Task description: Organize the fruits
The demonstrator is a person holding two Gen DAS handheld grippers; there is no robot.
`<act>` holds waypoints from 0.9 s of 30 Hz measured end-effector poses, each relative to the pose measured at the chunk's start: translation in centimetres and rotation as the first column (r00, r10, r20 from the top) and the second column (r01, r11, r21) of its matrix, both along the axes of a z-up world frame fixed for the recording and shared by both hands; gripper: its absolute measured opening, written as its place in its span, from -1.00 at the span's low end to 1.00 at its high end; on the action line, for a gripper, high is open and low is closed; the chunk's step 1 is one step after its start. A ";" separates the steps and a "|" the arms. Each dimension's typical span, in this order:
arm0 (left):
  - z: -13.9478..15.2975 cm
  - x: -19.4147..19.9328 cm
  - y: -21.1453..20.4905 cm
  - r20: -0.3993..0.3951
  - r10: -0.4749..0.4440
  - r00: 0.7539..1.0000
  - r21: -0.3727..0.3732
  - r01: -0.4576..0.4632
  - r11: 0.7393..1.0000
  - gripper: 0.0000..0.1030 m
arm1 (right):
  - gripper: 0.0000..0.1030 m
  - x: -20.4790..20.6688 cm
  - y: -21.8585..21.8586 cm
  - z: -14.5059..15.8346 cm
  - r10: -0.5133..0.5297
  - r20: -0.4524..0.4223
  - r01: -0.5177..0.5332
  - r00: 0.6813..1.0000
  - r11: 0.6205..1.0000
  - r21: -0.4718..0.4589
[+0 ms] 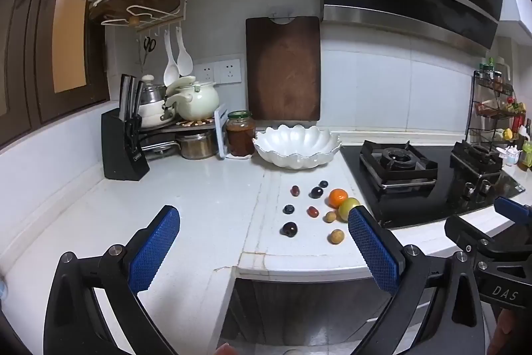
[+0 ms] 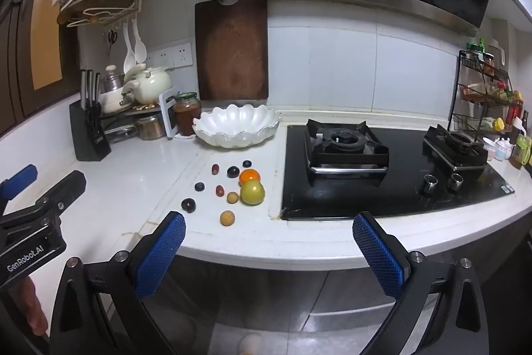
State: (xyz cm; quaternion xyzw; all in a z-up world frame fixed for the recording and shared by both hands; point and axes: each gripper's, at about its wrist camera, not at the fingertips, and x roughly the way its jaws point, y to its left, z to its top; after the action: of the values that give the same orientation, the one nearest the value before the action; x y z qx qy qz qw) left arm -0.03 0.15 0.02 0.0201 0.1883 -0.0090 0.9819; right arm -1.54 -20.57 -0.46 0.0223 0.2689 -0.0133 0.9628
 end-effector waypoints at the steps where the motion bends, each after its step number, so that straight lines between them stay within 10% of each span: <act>1: 0.0 0.0 0.1 -0.005 0.001 1.000 -0.008 -0.001 1.000 1.00 | 0.99 0.0 0.0 0.0 -0.003 0.001 0.003 1.000 1.000 -0.001; 27: 0.7 -0.7 -0.2 -0.007 -0.006 1.000 -0.015 0.006 1.000 1.00 | 0.99 -0.4 -0.4 0.5 0.010 0.006 -0.010 1.000 1.000 -0.002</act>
State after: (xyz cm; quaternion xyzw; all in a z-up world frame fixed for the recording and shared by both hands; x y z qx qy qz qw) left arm -0.71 -0.06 0.71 0.0131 0.1913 -0.0133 0.9813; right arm -1.98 -20.97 0.03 0.0198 0.2660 -0.0086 0.9637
